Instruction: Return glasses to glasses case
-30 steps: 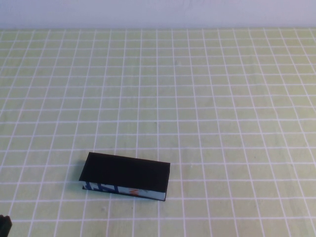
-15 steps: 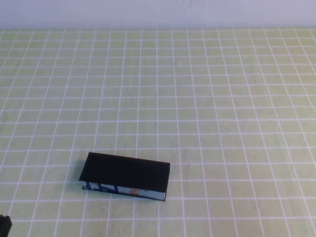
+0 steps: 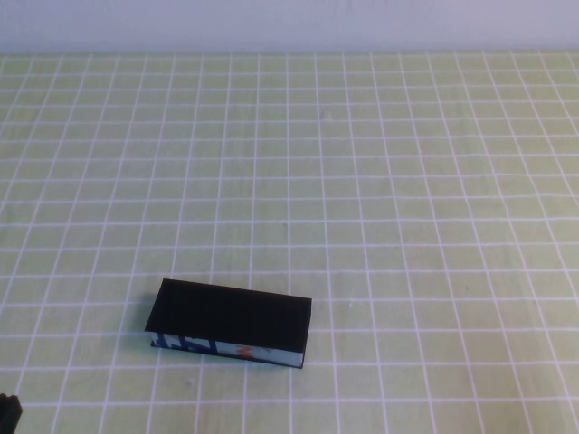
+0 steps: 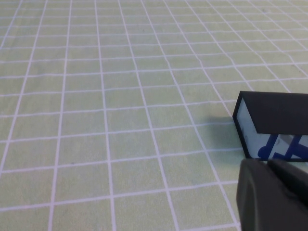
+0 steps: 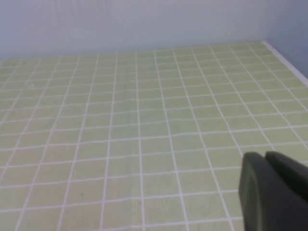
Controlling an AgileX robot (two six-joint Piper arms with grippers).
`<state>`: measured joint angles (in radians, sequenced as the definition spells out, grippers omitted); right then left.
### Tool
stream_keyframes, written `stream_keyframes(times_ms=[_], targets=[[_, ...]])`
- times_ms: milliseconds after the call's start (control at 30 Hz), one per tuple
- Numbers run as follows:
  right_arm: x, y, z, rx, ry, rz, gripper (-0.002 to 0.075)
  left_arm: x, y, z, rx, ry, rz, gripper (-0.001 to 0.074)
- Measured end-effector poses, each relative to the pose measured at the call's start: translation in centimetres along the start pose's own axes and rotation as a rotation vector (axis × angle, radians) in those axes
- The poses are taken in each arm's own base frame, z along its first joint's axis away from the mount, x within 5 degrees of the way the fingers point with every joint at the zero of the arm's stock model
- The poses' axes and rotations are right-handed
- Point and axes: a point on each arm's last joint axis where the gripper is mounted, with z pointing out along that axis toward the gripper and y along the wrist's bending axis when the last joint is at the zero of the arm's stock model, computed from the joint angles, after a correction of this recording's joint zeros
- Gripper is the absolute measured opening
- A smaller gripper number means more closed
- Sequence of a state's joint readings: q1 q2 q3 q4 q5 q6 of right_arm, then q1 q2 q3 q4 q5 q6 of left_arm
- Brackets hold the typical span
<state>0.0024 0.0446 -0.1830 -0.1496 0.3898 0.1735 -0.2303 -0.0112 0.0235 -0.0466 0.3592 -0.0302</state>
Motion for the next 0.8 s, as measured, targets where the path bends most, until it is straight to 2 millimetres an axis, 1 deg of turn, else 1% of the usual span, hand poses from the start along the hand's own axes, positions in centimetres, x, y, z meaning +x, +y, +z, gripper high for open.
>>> stream_keyframes(times_ms=[133, 200, 300, 800], targets=[[3.5, -0.5, 1.0, 0.026, -0.006, 0.008, -0.0018, 0.0, 0.0, 0.0, 0.0, 0.0, 0.0, -0.0003], [4.9, -0.6, 1.4, 0.029, 0.017, 0.028, -0.0018, 0.0, 0.0, 0.0, 0.0, 0.0, 0.0, -0.0003], [5.9, -0.6, 1.5, 0.03, 0.089, 0.064, -0.0018, 0.0, 0.0, 0.0, 0.0, -0.002, 0.0, -0.0003], [6.2, -0.6, 1.5, 0.029, 0.114, 0.08, -0.0018, 0.0, 0.0, 0.0, 0.0, -0.002, 0.001, -0.0003]])
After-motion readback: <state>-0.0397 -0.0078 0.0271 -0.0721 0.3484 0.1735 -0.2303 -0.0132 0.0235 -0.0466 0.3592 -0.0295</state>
